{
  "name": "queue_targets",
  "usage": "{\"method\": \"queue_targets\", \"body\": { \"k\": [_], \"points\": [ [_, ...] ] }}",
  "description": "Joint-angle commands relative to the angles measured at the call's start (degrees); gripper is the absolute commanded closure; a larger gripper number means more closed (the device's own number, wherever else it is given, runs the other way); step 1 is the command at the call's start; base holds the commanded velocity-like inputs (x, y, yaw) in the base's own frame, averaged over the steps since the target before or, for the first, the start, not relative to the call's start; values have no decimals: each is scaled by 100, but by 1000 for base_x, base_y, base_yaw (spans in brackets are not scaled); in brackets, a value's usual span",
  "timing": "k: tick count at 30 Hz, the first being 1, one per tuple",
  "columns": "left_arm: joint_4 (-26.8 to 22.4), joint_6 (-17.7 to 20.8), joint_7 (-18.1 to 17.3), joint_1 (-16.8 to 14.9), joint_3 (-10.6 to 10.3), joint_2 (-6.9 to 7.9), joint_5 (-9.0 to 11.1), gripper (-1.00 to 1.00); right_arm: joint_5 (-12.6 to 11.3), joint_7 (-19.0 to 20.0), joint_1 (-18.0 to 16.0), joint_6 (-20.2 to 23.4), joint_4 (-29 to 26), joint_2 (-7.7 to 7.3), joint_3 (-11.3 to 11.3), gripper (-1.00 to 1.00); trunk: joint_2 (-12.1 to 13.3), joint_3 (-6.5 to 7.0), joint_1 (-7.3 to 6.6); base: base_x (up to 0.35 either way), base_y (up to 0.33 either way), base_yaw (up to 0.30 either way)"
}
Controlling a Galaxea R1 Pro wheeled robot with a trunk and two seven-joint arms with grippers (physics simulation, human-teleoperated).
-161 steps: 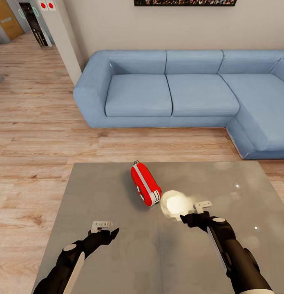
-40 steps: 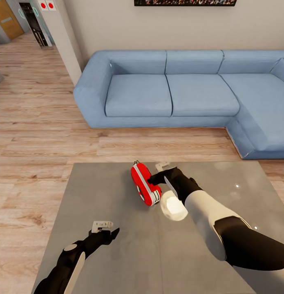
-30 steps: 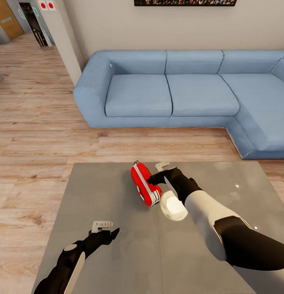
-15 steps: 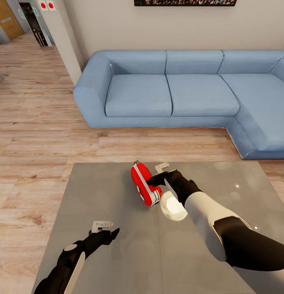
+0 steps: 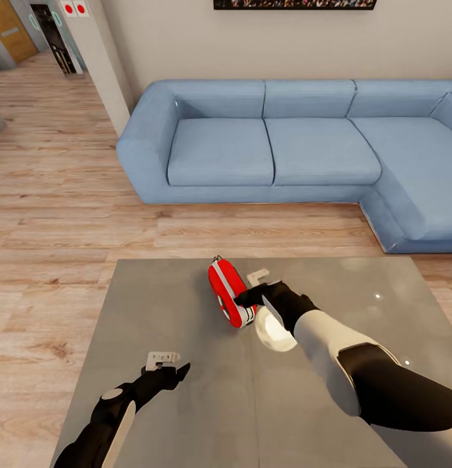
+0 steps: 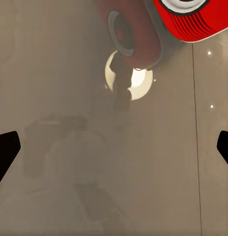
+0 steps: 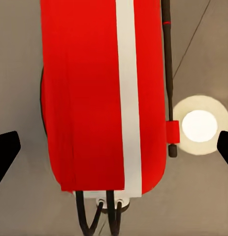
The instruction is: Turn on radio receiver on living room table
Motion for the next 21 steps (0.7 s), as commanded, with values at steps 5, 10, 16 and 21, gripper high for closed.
{"method": "queue_targets", "body": {
  "k": [5, 10, 16, 21],
  "points": [
    [-5, -1, 0, 0, 0, 0, -2, -100, 0, 0, 0, -77, 79, 0, 1, -100, 0, 0, 0, 0, 0, 0],
    [-4, -1, 0, 0, 0, 1, -1, -100, 6, 0, 0, -98, 88, 0, 2, -100, 0, 0, 0, 0, 0, 0],
    [-1, -1, 0, 0, 0, 6, 0, -100, 8, 0, -3, -135, 33, 0, -2, -100, 0, 0, 0, 0, 0, 0],
    [2, 5, -1, 0, 0, 7, 0, -100, 7, 4, -5, -350, 23, 0, -6, -100, 0, 0, 0, 0, 0, 0]
  ]
}}
